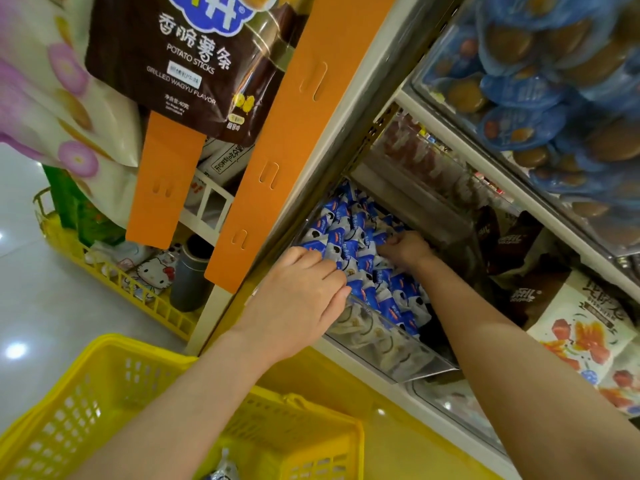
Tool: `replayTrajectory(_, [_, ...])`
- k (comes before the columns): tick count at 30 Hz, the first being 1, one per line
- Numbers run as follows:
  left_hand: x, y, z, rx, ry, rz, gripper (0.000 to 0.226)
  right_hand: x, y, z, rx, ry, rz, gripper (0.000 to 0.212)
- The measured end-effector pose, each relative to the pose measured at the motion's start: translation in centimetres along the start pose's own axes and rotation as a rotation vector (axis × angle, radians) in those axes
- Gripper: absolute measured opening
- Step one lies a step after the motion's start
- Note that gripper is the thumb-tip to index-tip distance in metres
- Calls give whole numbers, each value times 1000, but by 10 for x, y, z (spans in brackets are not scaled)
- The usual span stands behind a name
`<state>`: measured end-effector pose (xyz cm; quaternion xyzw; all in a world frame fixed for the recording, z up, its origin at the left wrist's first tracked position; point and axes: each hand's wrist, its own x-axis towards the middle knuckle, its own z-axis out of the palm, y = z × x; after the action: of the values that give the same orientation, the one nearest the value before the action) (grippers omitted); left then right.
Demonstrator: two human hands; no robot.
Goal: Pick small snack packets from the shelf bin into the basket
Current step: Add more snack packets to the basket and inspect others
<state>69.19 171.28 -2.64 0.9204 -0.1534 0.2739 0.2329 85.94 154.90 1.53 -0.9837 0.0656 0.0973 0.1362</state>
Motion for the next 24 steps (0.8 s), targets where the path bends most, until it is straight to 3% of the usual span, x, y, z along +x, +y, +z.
replayTrajectory(4, [-1, 3, 0, 3, -12, -16, 44, -13, -3, -6, 58, 216, -28, 31])
replayTrajectory(7, [-2, 9, -5, 35, -87, -71, 49, -39, -6, -12, 88, 379, -147, 18])
replayTrajectory(9, [-3, 13, -8, 33, -90, -117, 47, -67, -8, -12, 306, 425, -242, 12])
replayTrajectory(12, [-8, 26, -13, -209, 82, -245, 35, -116, -5, -4, 547, 368, -450, 32])
replayTrajectory(15, [-20, 40, -17, -495, 231, -439, 31, -156, 6, 7, 611, 271, -619, 33])
replayTrajectory(19, [-41, 48, -18, -1063, 131, -731, 28, -188, 20, 16, 633, 289, -727, 36])
replayTrajectory(24, [-61, 61, -21, -1149, 91, -767, 36, -211, 34, 31, 607, 322, -802, 23])
